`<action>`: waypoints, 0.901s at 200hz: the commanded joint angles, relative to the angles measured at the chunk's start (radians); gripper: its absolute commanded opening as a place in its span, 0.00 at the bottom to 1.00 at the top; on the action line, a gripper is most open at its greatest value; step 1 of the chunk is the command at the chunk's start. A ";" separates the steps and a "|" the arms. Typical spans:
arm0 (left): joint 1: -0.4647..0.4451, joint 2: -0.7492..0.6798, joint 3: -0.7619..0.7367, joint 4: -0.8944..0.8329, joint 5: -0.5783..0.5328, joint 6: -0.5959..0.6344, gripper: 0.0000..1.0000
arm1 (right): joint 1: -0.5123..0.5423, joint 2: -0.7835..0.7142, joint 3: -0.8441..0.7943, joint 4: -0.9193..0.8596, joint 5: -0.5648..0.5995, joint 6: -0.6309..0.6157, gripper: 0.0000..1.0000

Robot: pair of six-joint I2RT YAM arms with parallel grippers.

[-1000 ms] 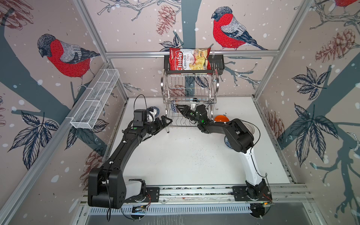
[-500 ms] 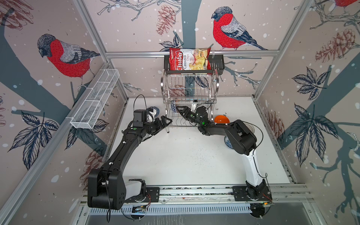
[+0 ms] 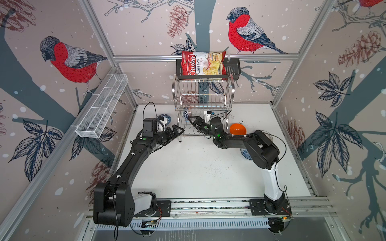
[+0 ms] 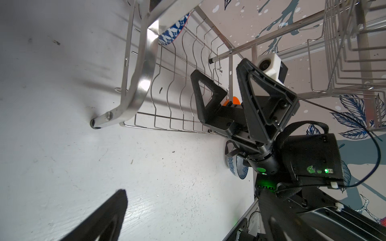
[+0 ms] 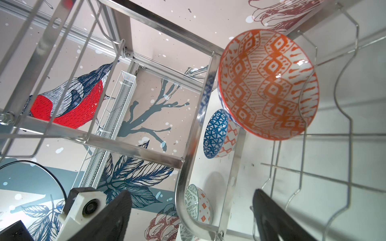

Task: Load the bowls into the dish rack
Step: 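Open the right gripper and release the bowl in the rack, then withdraw right gripper from the rack toward the blue floral plate while left gripper draws back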

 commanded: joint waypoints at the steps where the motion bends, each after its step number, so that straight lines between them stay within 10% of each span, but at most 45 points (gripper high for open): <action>1: 0.003 -0.003 -0.002 0.019 -0.010 0.003 0.98 | 0.011 -0.031 -0.021 0.004 0.029 -0.014 1.00; 101: 0.003 -0.012 -0.018 0.025 -0.004 -0.013 0.98 | 0.014 -0.180 -0.137 -0.132 0.094 -0.070 0.99; 180: -0.008 -0.042 -0.046 0.051 -0.015 -0.038 0.98 | -0.031 -0.454 -0.248 -0.583 0.205 -0.225 1.00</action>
